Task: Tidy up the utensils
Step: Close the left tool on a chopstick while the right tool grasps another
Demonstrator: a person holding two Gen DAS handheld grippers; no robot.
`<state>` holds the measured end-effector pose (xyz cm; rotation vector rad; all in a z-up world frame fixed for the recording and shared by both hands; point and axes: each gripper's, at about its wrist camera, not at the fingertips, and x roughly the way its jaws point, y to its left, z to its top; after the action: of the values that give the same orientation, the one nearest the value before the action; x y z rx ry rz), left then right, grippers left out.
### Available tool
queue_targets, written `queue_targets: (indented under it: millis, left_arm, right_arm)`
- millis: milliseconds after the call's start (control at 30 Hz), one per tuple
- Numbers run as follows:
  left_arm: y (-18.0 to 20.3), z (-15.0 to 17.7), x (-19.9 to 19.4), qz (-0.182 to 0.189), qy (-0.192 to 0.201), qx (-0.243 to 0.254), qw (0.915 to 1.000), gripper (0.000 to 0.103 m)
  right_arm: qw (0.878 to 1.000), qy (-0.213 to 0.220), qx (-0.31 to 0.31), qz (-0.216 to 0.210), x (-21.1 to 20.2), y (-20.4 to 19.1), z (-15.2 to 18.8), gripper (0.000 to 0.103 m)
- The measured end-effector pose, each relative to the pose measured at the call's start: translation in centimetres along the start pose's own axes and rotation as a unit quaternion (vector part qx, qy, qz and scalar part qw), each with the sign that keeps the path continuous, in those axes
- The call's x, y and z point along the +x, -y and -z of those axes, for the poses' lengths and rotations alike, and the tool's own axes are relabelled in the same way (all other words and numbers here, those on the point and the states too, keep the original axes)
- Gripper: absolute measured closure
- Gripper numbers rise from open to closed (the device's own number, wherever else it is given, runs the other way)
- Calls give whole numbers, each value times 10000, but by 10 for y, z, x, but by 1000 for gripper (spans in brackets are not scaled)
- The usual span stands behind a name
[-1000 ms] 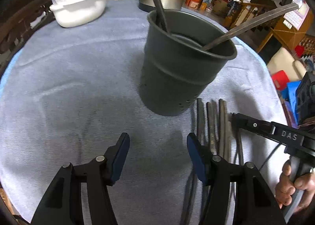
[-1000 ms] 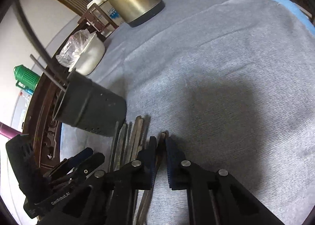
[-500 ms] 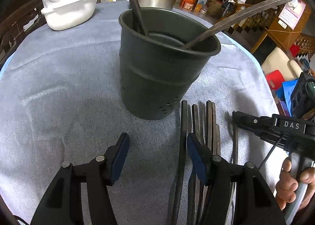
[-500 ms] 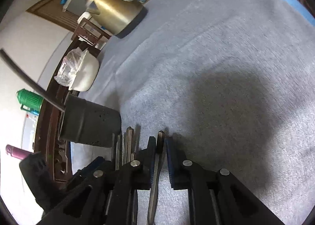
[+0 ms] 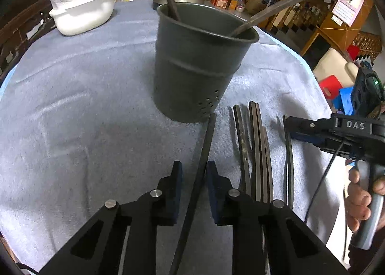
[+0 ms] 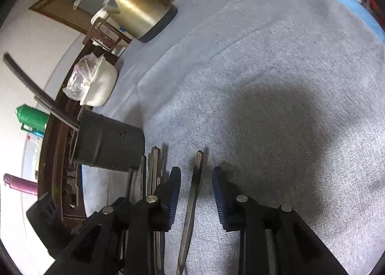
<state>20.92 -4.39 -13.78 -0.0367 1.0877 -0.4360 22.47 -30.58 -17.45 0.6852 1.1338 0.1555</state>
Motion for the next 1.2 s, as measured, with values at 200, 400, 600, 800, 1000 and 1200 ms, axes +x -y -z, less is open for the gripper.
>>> queue_targets:
  millis: [200, 400, 600, 800, 1000, 1200]
  left_arm:
    - [1, -18, 10, 61, -187, 50, 9998, 73]
    - [11, -38, 24, 97, -231, 134, 9996, 72]
    - [15, -35, 20, 90, -67, 186, 9998, 92]
    - [17, -27, -3, 170, 154, 265, 9994, 96]
    - [10, -15, -41, 279, 534, 220, 9979, 96]
    - [1, -18, -96, 388, 1210, 9, 9919, 96]
  right_arm:
    - [9987, 44, -361, 349, 7, -13, 0, 80]
    - [9982, 96, -476, 350, 4, -13, 1, 92]
    - [9957, 454, -800, 77, -19, -27, 6, 94]
    - [9916, 784, -1021, -158, -45, -40, 9, 94]
    - [9861, 1074, -1169, -496, -71, -52, 17, 95]
    - [9700, 1657, -1559, -856, -103, -77, 27, 95]
